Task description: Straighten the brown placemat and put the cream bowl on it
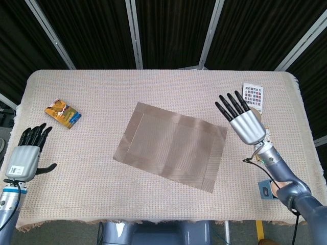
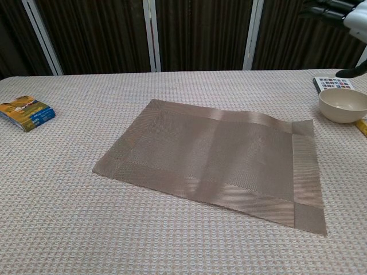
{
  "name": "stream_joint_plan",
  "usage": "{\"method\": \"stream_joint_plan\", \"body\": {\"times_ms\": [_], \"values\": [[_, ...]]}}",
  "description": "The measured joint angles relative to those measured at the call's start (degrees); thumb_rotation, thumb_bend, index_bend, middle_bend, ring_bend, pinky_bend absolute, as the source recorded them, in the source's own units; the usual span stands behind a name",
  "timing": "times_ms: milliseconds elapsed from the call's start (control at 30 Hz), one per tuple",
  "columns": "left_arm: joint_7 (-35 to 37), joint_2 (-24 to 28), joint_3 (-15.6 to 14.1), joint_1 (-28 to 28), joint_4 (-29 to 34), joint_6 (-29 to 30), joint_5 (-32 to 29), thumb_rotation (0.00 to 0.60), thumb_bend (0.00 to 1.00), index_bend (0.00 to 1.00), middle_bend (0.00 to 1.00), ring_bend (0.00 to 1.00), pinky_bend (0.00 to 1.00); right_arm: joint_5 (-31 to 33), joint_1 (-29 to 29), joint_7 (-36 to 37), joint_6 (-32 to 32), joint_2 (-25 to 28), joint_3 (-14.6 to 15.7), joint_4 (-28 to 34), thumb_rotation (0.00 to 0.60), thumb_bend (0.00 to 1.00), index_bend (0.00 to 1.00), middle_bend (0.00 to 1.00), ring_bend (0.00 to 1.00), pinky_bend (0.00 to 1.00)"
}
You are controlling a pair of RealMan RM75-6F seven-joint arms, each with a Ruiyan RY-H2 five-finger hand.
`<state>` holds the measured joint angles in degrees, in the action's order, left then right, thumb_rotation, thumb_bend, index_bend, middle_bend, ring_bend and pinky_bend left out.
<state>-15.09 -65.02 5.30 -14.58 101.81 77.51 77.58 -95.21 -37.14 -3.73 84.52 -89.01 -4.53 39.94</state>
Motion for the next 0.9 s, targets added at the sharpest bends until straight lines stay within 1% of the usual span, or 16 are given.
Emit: {"method": "stream_joint_plan", "body": {"times_ms": [67,267,300,400,500,600,633,733,900], "values": [[0.5,-0.4,-0.3,-0.4,-0.7,-0.3,1.6,0.600,0.00,0.00,0.00,0.00,0.00,1.8,1.9,-0.3,0.1,2.7,-0.5,6.5,0.600,0.00,0.00,0.00,0.00,0.00],[2.5,-2.6,-1.2,-3.4,-4.9,-3.6,6.5,0.600,0.01,0.00,0.00,0.00,0.00,8.2,9.1,-1.7,0.5,13.9,-1.3,32.2,0.600,0.00,0.00,0.00,0.00,0.00],[2.9,-3.0,-1.3,-4.0,-5.7,-4.3,7.1,0.600,0.02,0.01,0.00,0.00,0.00,9.5,10.8,-2.0,0.7,16.2,-1.3,37.4,0.600,0.00,0.00,0.00,0.00,0.00],[3.4,-5.0,-1.4,-6.2,-9.0,-6.7,8.7,0.600,0.04,0.04,0.00,0.00,0.00,12.6,15.3,-3.0,1.5,21.6,-0.9,49.1,0.600,0.00,0.00,0.00,0.00,0.00],[3.8,-8.0,-1.4,-8.7,-12.9,-9.3,10.0,0.600,0.05,0.09,0.00,0.00,0.00,15.1,20.1,-3.7,2.6,25.7,0.1,58.2,0.600,0.00,0.00,0.00,0.00,0.00],[4.8,-11.5,-1.4,-11.3,-17.2,-12.2,10.9,0.600,0.10,0.16,0.00,0.00,0.00,16.3,24.5,-4.0,3.9,27.8,1.7,64.1,0.600,0.00,0.00,0.00,0.00,0.00],[5.3,-12.9,-1.4,-12.2,-19.0,-13.1,11.2,0.600,0.12,0.18,0.00,0.00,0.00,16.4,25.6,-4.3,4.3,28.1,2.4,65.0,0.600,0.00,0.00,0.00,0.00,0.00],[6.9,-16.7,-1.6,-14.1,-23.8,-15.1,12.0,0.600,0.17,0.22,0.00,0.00,0.00,16.0,27.2,-5.6,5.6,27.6,3.5,66.4,0.600,0.00,0.00,0.00,0.00,0.00],[10.3,-22.6,-2.1,-16.5,-31.6,-17.0,13.3,0.600,0.22,0.27,0.00,0.00,0.00,15.7,28.0,-7.6,5.7,25.7,3.9,65.9,0.600,0.00,0.00,0.00,0.00,0.00]]}}
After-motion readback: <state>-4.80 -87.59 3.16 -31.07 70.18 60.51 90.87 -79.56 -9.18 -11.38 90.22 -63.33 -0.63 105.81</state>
